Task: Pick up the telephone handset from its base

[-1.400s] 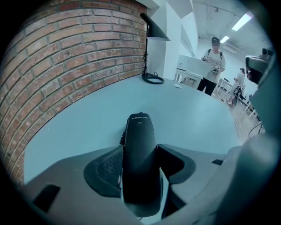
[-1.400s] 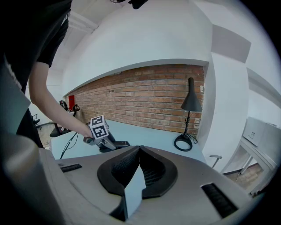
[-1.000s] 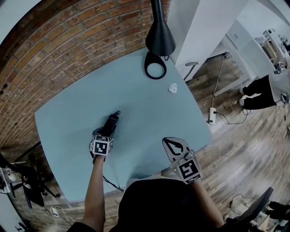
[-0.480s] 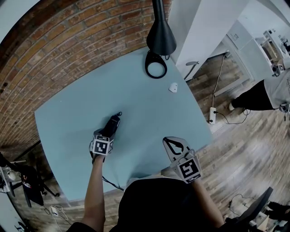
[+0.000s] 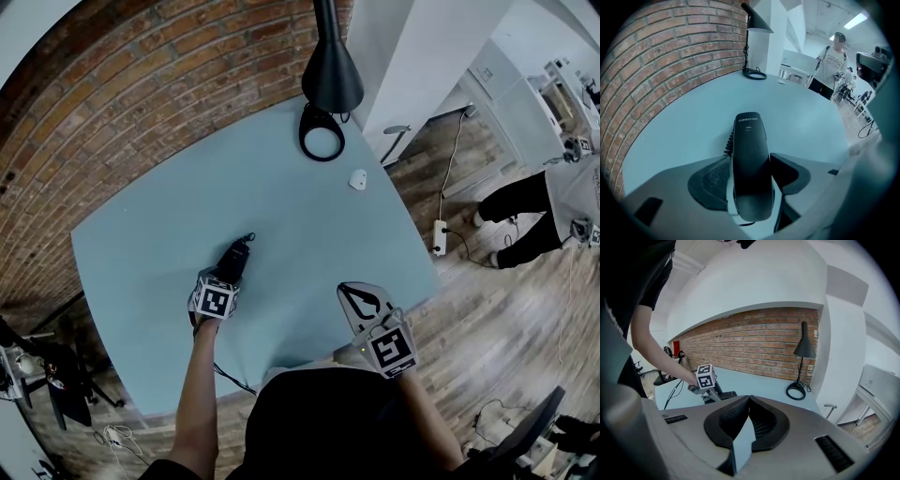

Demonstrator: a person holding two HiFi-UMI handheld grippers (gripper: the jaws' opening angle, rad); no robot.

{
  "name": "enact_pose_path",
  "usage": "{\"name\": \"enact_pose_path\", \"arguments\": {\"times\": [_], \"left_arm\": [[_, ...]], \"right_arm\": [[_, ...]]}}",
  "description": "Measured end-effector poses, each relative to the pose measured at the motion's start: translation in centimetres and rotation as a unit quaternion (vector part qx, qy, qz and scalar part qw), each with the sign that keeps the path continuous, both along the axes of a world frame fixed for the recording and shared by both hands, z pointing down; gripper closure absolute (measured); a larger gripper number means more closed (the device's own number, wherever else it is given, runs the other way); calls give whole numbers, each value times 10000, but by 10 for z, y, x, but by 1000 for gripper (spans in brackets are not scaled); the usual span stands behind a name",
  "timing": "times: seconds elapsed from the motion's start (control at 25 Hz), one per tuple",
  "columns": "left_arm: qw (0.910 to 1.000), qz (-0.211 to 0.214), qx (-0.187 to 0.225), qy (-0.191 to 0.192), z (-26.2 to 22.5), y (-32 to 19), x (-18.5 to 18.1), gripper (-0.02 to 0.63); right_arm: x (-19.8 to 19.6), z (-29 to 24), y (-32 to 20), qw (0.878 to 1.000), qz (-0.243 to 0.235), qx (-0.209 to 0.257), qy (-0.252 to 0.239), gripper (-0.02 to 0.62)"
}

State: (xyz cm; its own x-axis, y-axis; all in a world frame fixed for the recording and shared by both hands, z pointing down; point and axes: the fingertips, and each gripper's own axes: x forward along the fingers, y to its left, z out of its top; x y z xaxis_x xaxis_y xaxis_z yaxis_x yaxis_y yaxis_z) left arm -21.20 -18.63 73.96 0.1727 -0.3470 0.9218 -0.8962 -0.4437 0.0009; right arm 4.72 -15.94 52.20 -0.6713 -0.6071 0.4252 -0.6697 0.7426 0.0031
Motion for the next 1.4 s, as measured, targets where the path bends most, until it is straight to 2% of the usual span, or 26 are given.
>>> {"name": "enact_pose_path", "arguments": {"times": [0.52, 0.92, 1.4], "left_arm": [[9998, 122, -157, -65, 8, -10, 6, 321], [9998, 123, 43, 153, -10, -15, 7, 325], [9988, 226, 362, 224, -39, -22, 9, 328]], "right_arm": [[6, 3, 0, 10000, 45, -5, 42, 572], [4, 5, 1, 10000, -9, -11, 37, 572], [1, 3, 6, 9999, -56, 18, 84, 572]]}}
